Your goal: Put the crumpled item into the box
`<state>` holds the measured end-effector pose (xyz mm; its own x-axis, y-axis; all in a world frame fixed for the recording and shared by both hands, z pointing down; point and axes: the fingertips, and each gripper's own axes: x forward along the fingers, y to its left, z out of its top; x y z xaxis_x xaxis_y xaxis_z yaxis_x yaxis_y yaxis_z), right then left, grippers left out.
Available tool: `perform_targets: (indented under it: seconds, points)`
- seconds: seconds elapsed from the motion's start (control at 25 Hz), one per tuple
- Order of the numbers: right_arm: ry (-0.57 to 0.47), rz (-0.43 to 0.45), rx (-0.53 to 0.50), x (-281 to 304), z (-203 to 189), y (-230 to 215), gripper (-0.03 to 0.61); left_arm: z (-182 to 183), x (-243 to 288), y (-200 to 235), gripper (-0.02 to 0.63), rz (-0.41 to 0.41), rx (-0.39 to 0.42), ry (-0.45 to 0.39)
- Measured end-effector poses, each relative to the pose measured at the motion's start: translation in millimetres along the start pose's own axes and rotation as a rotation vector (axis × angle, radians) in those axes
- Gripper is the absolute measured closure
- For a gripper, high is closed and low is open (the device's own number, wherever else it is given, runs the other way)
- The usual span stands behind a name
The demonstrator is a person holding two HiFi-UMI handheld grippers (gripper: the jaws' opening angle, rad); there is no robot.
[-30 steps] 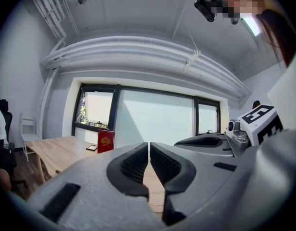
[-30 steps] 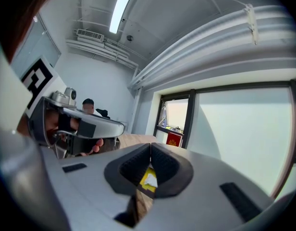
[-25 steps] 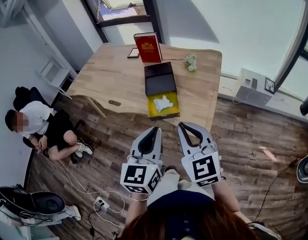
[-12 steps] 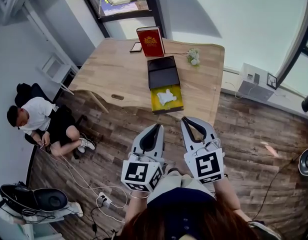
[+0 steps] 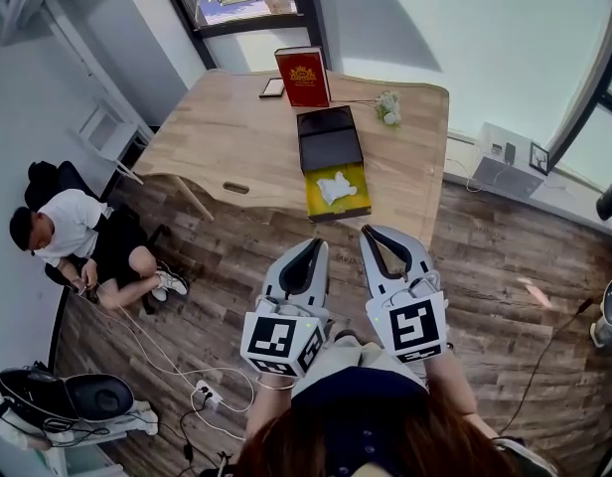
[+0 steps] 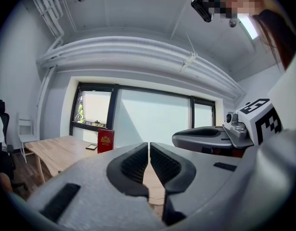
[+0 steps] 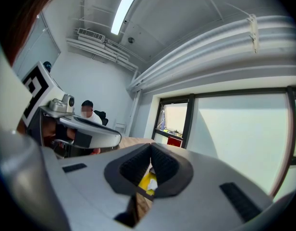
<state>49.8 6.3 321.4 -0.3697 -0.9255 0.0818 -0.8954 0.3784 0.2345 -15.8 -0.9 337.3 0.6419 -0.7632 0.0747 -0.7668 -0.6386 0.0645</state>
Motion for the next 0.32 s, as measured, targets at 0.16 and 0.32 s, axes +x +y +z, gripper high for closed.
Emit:
perform_targets:
  seconds: [0.16, 0.32]
  points:
    - [-0.006, -0.008, -0.004, 6.4, 2.9, 6.1, 0.552, 0.4, -2.0, 9.6, 0.578, -0.007, -0.006, -0.006]
    - [0.007, -0.009, -0.014, 12.7, 3.7, 12.9, 0.552, -0.4, -3.5, 19.1, 0.58, -0.008, -0.011, -0.009]
